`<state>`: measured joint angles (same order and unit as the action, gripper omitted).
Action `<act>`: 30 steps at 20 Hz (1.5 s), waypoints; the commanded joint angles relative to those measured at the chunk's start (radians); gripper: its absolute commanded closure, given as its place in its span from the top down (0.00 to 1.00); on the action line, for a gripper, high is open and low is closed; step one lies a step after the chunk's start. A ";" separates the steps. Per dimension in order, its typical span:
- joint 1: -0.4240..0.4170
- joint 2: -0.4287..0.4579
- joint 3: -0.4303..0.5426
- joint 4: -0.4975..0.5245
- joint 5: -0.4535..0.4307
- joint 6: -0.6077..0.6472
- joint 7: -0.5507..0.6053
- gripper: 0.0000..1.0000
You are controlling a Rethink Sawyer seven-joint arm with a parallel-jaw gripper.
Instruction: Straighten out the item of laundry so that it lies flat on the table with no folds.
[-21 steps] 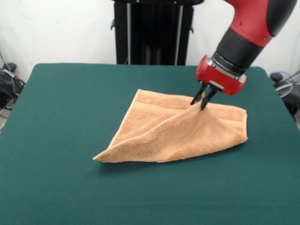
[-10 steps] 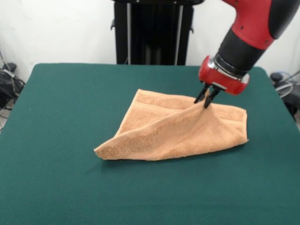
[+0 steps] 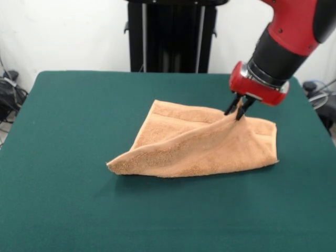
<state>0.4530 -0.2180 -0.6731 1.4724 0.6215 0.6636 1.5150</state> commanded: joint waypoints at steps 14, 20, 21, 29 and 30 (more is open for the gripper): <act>-0.100 0.136 -0.031 -0.366 -0.123 0.461 0.344 0.00; -0.087 0.137 -0.044 -0.352 -0.087 0.353 0.390 0.00; -0.088 0.136 -0.044 -0.357 -0.086 0.360 0.391 0.00; -0.122 0.213 -0.082 -0.486 -0.074 0.384 0.482 0.00; -0.128 0.226 -0.087 -0.507 -0.077 0.392 0.492 0.00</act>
<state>0.3579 -0.0641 -0.7818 1.0636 0.5351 1.0448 1.6421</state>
